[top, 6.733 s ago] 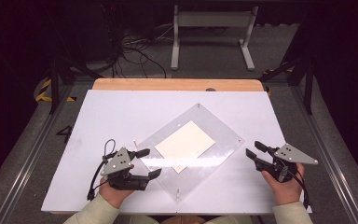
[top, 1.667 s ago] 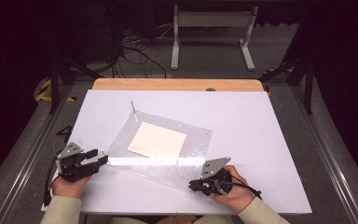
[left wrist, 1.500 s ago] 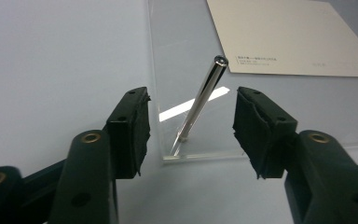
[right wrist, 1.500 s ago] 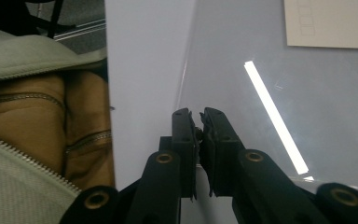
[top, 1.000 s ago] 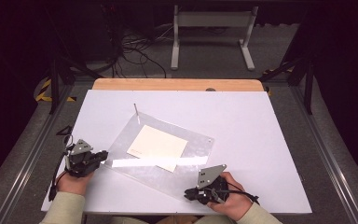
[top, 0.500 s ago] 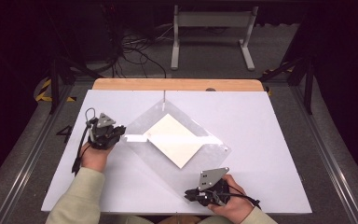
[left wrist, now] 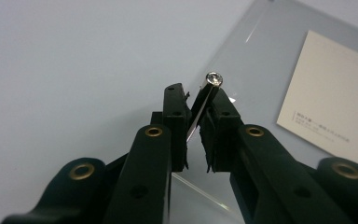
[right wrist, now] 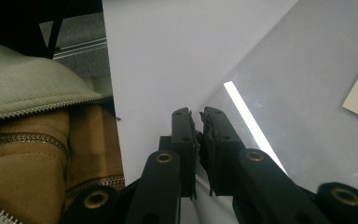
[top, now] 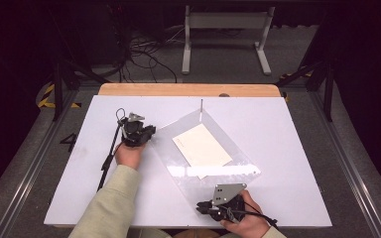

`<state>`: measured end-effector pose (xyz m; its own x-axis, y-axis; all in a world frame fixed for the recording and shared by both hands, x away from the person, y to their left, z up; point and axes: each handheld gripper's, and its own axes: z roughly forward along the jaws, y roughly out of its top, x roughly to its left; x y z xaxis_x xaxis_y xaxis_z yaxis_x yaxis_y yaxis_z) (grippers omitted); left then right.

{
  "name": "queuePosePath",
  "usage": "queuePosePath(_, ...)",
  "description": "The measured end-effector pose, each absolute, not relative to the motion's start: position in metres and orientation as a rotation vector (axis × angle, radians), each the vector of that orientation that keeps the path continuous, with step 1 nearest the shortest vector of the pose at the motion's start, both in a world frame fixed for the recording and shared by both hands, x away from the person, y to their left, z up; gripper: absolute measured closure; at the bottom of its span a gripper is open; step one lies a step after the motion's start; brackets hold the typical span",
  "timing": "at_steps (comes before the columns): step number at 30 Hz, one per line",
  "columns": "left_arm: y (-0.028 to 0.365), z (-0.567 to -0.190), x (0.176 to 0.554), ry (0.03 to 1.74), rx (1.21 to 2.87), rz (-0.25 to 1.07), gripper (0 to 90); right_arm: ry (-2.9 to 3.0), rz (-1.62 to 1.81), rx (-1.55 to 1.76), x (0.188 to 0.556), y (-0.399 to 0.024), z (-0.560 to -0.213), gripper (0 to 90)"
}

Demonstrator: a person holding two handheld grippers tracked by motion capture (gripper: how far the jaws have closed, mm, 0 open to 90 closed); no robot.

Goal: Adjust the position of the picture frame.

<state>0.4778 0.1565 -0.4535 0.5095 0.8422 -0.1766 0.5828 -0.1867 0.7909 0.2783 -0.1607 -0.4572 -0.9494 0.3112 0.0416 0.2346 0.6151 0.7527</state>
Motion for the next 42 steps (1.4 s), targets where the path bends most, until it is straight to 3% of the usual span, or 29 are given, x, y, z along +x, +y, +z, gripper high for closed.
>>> queuePosePath(3, 0.162, -0.451, 0.476, 1.160, 1.861, 0.302, 65.8, 2.728, 1.253, 0.472, 0.276, -0.161, -0.457, 79.4)
queuePosePath(4, 0.164, -0.448, 0.473, 1.149, 1.858, 0.302, 65.8, 2.736, 1.245, 0.471, 0.275, -0.160, -0.456, 77.4)
queuePosePath(5, 0.166, -0.445, 0.468, 1.137, 1.869, 0.323, 57.0, 2.720, 1.237, 0.483, 0.276, -0.163, -0.453, 76.2)
queuePosePath(9, 0.177, -0.434, 0.447, 1.068, 1.887, 0.428, 52.1, 2.661, 1.316, 0.550, 0.282, -0.175, -0.444, 76.6)
queuePosePath(17, 0.180, -0.414, 0.403, 0.846, 1.948, 0.384, 41.8, 2.496, 1.373, 0.676, 0.302, -0.209, -0.421, 79.5)
queuePosePath(30, 0.183, -0.428, 0.369, 0.776, 2.074, 0.332, 43.6, 2.280, 1.218, 1.012, 0.346, -0.282, -0.406, 75.7)
queuePosePath(34, 0.180, -0.431, 0.370, 0.798, 2.108, 0.328, 50.8, 2.262, 1.119, 1.096, 0.356, -0.297, -0.407, 81.7)
queuePosePath(42, 0.184, -0.432, 0.368, 0.826, 2.088, 0.283, 54.5, 2.322, 0.977, 1.252, 0.376, -0.315, -0.434, 88.6)
